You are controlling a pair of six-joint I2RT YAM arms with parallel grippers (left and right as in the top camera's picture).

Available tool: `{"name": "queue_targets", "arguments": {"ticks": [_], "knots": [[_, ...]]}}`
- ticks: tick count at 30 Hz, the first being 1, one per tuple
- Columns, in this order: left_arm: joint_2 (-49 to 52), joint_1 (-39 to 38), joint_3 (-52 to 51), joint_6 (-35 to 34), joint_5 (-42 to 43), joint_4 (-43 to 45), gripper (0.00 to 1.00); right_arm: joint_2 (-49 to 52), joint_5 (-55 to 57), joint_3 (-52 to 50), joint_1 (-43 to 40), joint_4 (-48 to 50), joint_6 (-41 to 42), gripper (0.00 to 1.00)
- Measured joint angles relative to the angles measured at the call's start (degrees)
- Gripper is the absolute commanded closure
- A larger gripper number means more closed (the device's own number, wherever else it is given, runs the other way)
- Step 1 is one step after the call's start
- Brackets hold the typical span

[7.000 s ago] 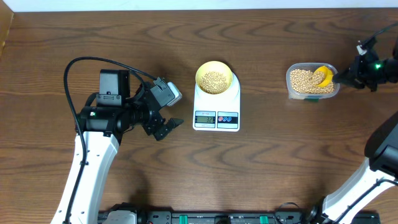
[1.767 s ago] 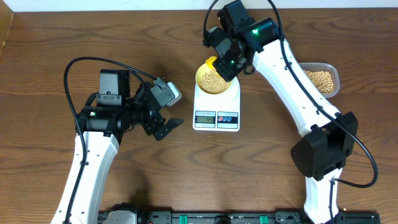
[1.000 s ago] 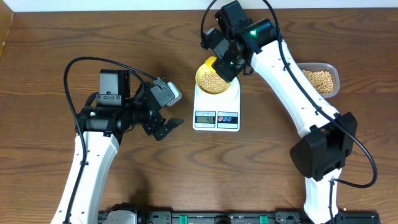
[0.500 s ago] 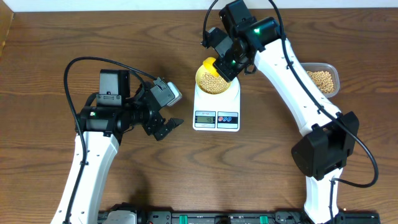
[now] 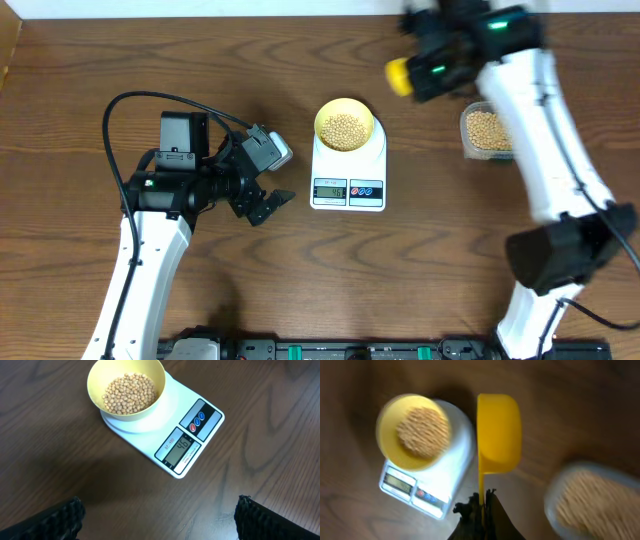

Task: Scoop item into bowl and weigh 50g on scale
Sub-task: 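Move the scoop with the right gripper back over the soybean tub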

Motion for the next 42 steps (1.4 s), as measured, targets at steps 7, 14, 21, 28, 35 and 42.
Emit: {"name": "queue_targets", "arguments": {"ticks": [7, 14, 21, 28, 35, 42], "knots": [[0.00, 0.00, 0.00, 0.00, 0.00, 0.00, 0.03, -1.36, -0.46, 0.17, -11.89, -7.78, 1.53, 0.99], [0.00, 0.00, 0.00, 0.00, 0.02, 0.00, 0.02, -1.36, -0.90, 0.17, -19.71, -10.60, 0.13, 0.99], [0.00, 0.00, 0.00, 0.00, 0.00, 0.00, 0.03, -1.11, 1.11, 0.02, -21.53, -10.60, -1.46, 0.99], [0.00, 0.00, 0.00, 0.00, 0.02, 0.00, 0.02, 4.17, 1.99, -0.07, -21.31, -10.95, -2.12, 0.99], [0.00, -0.02, 0.00, 0.00, 0.02, 0.00, 0.03, 7.43, 2.82, -0.22, -20.22, -13.25, -2.51, 0.99], [0.00, 0.00, 0.00, 0.00, 0.00, 0.00, 0.02, 10.05, 3.17, -0.33, -18.99, -13.49, -2.58, 0.99]]}}
